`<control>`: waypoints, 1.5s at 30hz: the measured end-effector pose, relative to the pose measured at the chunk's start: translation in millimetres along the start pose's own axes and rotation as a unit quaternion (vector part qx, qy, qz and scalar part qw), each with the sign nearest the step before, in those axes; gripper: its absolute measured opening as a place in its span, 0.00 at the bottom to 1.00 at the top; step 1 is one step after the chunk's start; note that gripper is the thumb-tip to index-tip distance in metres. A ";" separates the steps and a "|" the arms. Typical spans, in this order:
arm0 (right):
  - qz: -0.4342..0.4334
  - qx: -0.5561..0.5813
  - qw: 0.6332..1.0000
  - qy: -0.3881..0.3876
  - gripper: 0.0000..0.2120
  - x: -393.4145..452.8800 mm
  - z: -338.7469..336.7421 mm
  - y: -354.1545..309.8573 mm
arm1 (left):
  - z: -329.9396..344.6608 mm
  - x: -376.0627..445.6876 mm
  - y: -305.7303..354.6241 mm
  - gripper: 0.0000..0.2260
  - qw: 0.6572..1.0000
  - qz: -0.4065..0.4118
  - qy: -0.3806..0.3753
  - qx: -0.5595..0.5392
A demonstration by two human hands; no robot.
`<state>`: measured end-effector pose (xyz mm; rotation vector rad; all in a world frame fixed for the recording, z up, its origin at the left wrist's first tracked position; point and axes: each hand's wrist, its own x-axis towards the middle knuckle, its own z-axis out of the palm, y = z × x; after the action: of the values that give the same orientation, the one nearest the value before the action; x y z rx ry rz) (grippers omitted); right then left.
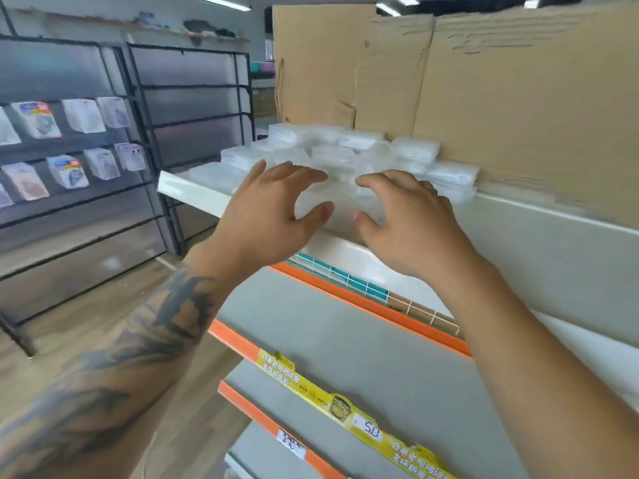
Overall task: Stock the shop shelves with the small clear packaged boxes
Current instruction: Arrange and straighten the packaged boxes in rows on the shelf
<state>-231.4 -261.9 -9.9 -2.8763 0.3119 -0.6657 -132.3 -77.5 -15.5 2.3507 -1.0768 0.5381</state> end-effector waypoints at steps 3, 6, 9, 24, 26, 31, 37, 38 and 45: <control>0.035 -0.037 0.997 -0.060 0.27 11.9 4.2 1.3 | -4.6 24.0 -22.1 0.28 0.996 0.040 -0.071 -0.028; 0.068 -0.004 0.993 -0.098 0.27 14.6 2.2 -0.1 | -2.9 41.4 -35.9 0.24 0.987 0.065 -0.126 -0.076; 0.081 -0.002 0.992 -0.094 0.27 13.2 -0.3 -3.9 | 3.2 53.6 -45.8 0.23 0.978 0.115 -0.153 -0.081; 0.190 0.076 0.979 -0.017 0.28 -5.9 -4.6 0.9 | 24.1 68.4 -58.3 0.28 0.962 0.189 -0.090 -0.173; 0.197 0.073 0.978 0.006 0.26 -11.0 -10.9 -1.2 | 21.9 66.4 -55.3 0.27 0.962 0.185 -0.089 -0.180; 0.184 0.083 0.977 0.071 0.24 -46.5 -33.9 -10.0 | 1.1 43.6 -34.0 0.25 0.960 0.176 -0.050 -0.211; 0.142 0.069 0.978 0.136 0.25 -135.6 -68.8 -22.6 | -16.3 -19.6 20.6 0.25 0.955 0.203 -0.028 -0.215; 0.139 0.066 0.978 0.143 0.25 -155.6 -73.7 -20.5 | -16.2 -34.1 32.4 0.25 0.954 0.205 -0.027 -0.219; 0.164 0.065 0.971 0.164 0.24 -316.6 -93.0 6.8 | 5.9 -151.7 130.8 0.20 0.935 0.226 -0.082 -0.259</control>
<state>-552.3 -203.4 -59.9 -2.4994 0.7389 -1.0466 -325.9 -66.4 -66.1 1.7119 -1.6264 0.1725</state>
